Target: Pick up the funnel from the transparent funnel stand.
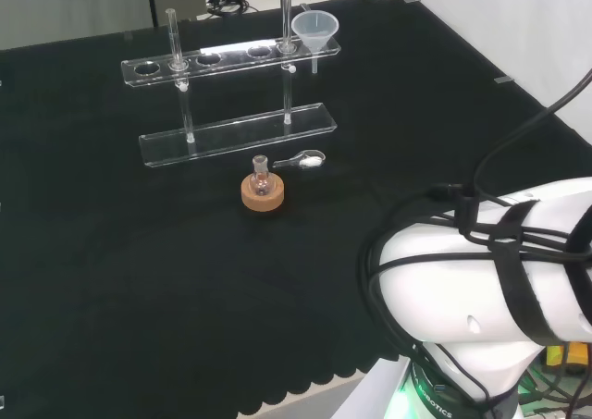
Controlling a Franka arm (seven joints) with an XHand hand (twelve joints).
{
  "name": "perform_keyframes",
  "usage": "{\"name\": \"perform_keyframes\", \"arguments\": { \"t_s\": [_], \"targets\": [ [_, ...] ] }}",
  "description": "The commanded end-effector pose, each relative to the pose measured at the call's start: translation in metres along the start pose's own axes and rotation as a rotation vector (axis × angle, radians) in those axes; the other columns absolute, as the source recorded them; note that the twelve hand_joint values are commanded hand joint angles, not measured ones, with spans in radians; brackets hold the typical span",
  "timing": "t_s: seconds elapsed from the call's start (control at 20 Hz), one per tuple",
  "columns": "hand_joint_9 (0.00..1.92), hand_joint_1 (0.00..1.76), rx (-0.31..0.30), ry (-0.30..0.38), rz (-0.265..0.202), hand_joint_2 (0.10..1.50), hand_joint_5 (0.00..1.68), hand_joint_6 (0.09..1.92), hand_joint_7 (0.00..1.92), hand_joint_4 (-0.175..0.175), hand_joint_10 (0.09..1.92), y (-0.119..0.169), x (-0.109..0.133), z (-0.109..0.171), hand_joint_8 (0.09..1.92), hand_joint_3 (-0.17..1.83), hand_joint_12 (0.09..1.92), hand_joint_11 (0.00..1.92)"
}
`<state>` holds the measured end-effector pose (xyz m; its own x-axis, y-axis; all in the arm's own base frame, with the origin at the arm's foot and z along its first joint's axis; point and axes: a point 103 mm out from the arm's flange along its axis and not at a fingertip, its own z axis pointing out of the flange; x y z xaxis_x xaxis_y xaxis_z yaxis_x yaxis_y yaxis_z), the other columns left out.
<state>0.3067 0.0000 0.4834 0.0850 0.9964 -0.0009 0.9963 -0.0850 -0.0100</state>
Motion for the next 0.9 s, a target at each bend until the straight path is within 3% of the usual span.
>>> {"name": "perform_keyframes", "arguments": {
  "t_s": [0.05, 0.2, 0.45, 0.65, 0.9],
  "targets": [
    [0.08, 0.19, -0.01, -0.008, 0.0, 1.11, 0.07, 0.14, 0.0, -0.012, 0.66, 0.0, 0.0, 0.0, 0.21, 0.58, 1.33, 0.03],
    [0.06, 0.16, -0.009, -0.009, 0.001, 1.19, 0.11, 0.09, 0.0, -0.013, 0.67, 0.0, 0.0, 0.0, 0.17, 0.44, 1.38, 0.0],
    [0.06, 0.15, -0.011, -0.026, 0.011, 1.2, 0.11, 0.09, 0.0, -0.014, 0.68, 0.0, 0.005, 0.0, 0.17, 0.41, 1.39, 0.0],
    [0.06, 0.16, -0.01, -0.031, 0.039, 1.21, 0.12, 0.09, 0.0, -0.015, 0.68, 0.002, 0.012, 0.002, 0.17, 0.41, 1.39, 0.0],
    [0.07, 0.17, -0.004, -0.034, 0.075, 1.21, 0.13, 0.09, 0.0, -0.016, 0.68, 0.015, 0.002, 0.012, 0.19, 0.39, 1.39, 0.0]
  ]
}}
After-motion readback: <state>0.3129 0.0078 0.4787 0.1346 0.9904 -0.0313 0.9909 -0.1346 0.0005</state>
